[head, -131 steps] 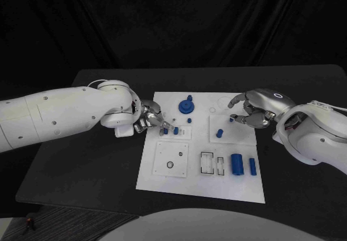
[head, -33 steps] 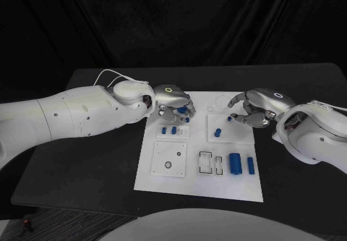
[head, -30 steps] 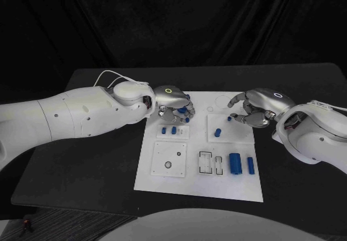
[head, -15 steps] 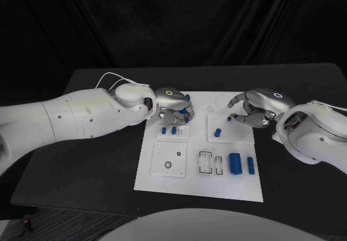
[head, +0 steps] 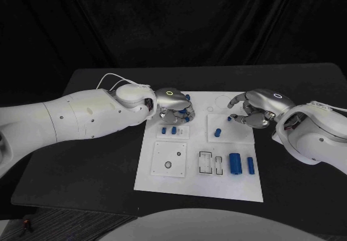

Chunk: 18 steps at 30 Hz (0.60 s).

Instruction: Assemble the parts on the task board

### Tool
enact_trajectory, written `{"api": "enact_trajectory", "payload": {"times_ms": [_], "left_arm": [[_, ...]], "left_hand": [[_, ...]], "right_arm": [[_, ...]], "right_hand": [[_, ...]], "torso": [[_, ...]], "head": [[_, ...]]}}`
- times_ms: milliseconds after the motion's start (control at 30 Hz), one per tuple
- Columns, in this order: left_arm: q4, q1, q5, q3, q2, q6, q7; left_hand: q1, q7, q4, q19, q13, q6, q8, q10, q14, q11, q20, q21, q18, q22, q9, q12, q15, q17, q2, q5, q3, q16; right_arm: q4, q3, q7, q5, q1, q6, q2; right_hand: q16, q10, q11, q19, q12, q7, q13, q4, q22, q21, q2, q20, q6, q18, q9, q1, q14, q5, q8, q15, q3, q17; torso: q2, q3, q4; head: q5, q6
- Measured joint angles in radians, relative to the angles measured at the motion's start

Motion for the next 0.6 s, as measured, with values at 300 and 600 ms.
{"api": "enact_trajectory", "payload": {"times_ms": [300,600], "left_arm": [[0.032,-0.003,0.0,-0.001,-0.035,-0.027,0.003],[0.12,0.006,-0.001,-0.001,-0.127,-0.066,-0.003]], "left_hand": [[0.0,-0.014,-0.009,0.0,-0.029,0.036,0.015,0.035,0.005,-0.002,0.0,0.017,0.0,0.0,0.0,-0.016,-0.005,-0.015,0.0,0.006,0.0,0.0],[-0.015,-0.023,-0.013,0.0,-0.062,0.045,0.015,0.062,0.005,-0.002,0.0,0.027,0.0,0.0,0.0,-0.044,-0.005,-0.027,-0.004,0.006,-0.002,-0.004]], "right_arm": [[0.001,0.0,0.0,0.0,0.0,0.0,-0.003],[0.004,0.0,0.0,0.0,-0.001,0.0,-0.01]], "right_hand": [[0.0,0.0,0.0,0.0,0.0,0.0,0.0,0.0,0.0,0.0,0.0,0.0,0.0,0.0,0.0,0.0,0.0,0.0,0.0,0.0,0.0,0.0],[0.0,0.0,0.0,0.0,0.0,0.0,0.0,0.0,0.0,0.0,0.0,0.0,0.0,0.0,0.0,0.0,0.0,0.0,0.0,0.0,0.0,0.0]], "torso": [[0.0,0.0,0.0002],[0.0,0.0,0.0012]], "head": [[-0.005,0.0],[-0.002,0.0]]}}
